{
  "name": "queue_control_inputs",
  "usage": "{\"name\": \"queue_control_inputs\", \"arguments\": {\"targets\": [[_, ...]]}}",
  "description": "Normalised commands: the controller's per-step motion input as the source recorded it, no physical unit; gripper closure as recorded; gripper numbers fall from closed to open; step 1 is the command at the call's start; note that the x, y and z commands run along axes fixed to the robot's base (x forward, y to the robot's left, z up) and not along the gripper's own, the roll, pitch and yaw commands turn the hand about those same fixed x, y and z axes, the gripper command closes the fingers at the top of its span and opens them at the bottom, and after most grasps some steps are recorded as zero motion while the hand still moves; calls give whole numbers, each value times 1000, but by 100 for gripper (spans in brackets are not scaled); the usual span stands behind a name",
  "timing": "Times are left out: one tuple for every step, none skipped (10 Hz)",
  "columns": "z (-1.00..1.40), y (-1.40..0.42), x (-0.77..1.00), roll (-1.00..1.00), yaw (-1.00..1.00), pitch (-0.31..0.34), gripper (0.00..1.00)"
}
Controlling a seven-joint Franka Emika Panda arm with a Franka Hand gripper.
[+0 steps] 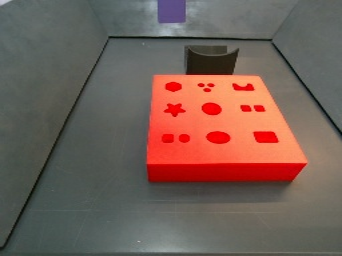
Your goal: Insert the rectangle object.
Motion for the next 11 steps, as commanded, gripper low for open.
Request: {"name": "queue_control_inputs", "arguments": {"targets": [[0,0,0,1,0,6,100],[-17,0,180,0,0,0,100],[-526,-246,663,0,0,-187,100],[-546,-146,811,-29,6,-234,100],[-491,-109,811,0,66,-171,100],[-451,0,786,-21,140,-164,100],[-294,0,820,0,117,-161,100],[-157,-6,894,41,37,-164,100],[-186,-3,886,21,51,-161,100],[-251,-34,817,0,86,-190,100],[-320,-137,774,0,77,-220,100]]}}
